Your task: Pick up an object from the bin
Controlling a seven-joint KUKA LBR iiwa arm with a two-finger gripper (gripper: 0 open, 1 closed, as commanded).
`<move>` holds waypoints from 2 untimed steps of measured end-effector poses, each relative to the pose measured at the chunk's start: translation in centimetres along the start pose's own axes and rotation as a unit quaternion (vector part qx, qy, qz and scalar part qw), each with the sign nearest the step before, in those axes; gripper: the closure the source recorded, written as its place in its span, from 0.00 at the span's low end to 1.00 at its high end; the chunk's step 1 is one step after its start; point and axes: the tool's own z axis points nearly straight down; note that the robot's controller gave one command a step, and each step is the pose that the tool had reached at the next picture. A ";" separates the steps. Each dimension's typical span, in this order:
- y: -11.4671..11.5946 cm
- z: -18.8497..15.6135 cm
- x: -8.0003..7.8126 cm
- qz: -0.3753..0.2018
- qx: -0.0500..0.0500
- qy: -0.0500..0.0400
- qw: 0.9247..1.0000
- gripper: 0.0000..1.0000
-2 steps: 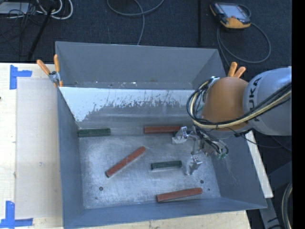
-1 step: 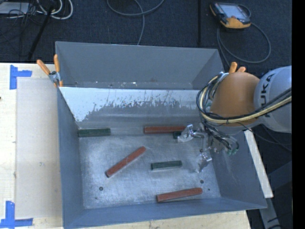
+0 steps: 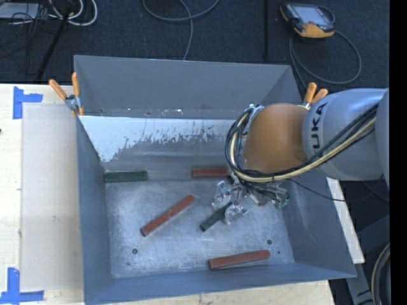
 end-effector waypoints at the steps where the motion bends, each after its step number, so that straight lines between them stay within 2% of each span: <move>1: 0.0 0.0 0.0 0.000 0.000 0.000 1.000 1.00; 2: 1.2 -17.1 -2.0 0.010 -0.001 -0.001 1.000 1.00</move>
Offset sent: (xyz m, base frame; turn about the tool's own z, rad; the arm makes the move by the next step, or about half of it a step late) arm 0.0064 0.0209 0.1679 0.0210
